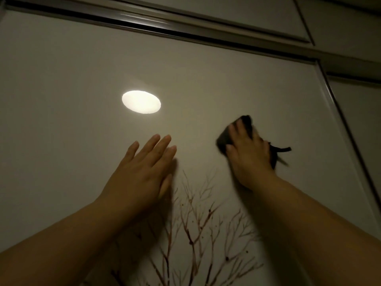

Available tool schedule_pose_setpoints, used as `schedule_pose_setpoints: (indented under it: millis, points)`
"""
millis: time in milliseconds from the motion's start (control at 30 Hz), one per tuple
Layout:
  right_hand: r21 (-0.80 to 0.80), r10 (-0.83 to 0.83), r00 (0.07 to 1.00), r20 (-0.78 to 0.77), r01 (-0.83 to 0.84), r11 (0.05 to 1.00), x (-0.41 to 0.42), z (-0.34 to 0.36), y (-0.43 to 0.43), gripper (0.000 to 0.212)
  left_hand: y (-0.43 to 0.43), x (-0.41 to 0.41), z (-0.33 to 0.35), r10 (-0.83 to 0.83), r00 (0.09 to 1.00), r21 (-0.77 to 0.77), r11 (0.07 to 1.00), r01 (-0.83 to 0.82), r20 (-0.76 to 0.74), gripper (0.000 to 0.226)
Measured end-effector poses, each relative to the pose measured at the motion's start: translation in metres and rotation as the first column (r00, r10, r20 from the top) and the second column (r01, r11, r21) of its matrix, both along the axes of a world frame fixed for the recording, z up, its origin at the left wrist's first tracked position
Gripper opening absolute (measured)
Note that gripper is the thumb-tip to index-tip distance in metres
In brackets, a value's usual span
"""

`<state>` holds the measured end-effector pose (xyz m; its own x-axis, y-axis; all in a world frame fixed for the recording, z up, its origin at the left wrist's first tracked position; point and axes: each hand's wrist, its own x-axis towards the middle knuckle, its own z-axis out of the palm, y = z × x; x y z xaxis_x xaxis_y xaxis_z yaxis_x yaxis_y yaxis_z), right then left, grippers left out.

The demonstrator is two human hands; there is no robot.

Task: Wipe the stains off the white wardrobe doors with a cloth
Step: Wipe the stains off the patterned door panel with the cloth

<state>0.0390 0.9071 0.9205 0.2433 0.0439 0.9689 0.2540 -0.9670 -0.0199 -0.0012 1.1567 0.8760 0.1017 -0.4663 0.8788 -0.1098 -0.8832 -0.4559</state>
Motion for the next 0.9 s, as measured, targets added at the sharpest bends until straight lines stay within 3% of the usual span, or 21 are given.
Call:
schedule_pose_setpoints:
  millis: [167,267,400,500,567,633,767,900]
  points:
    - [-0.374,0.060,0.998,0.014,-0.050,0.926,0.000,-0.058,-0.005,0.056,-0.045,0.006,0.002,-0.027,0.999,0.000,1.000,0.027,0.032,0.057]
    - [-0.448,0.095,0.995,0.018,-0.077,0.891,0.014,-0.077,-0.061,0.054,-0.073,0.013,0.001,-0.031,0.999,-0.002,1.000,0.031,0.029,0.058]
    - [-0.323,0.073,0.995,0.062,-0.049,0.945,0.031,-0.060,-0.147,0.055,-0.113,0.018,0.000,-0.014,0.999,-0.014,1.000,0.015,0.047,0.058]
    - [-0.095,-0.009,0.999,0.033,0.012,0.995,0.043,-0.012,-0.192,0.054,-0.136,0.020,0.000,0.014,0.998,-0.030,0.999,-0.012,0.068,0.057]
    - [0.013,-0.029,0.999,0.044,0.028,1.000,0.045,0.021,-0.193,0.052,-0.151,0.023,0.001,0.033,0.996,-0.045,0.999,-0.030,0.080,0.057]
    - [0.023,0.000,0.998,0.055,-0.001,1.000,0.042,0.041,-0.172,0.053,-0.165,0.027,0.001,0.049,0.995,-0.066,0.997,-0.043,0.088,0.057]
    - [-0.266,0.070,0.995,0.076,-0.047,0.963,0.031,0.016,-0.135,0.057,-0.185,0.035,0.004,0.061,0.993,-0.119,0.992,-0.049,0.099,0.057]
    - [-0.509,0.138,0.981,0.136,-0.050,0.859,0.041,-0.028,-0.171,0.056,-0.194,0.037,0.011,0.079,0.992,-0.127,0.990,-0.067,0.094,0.060]
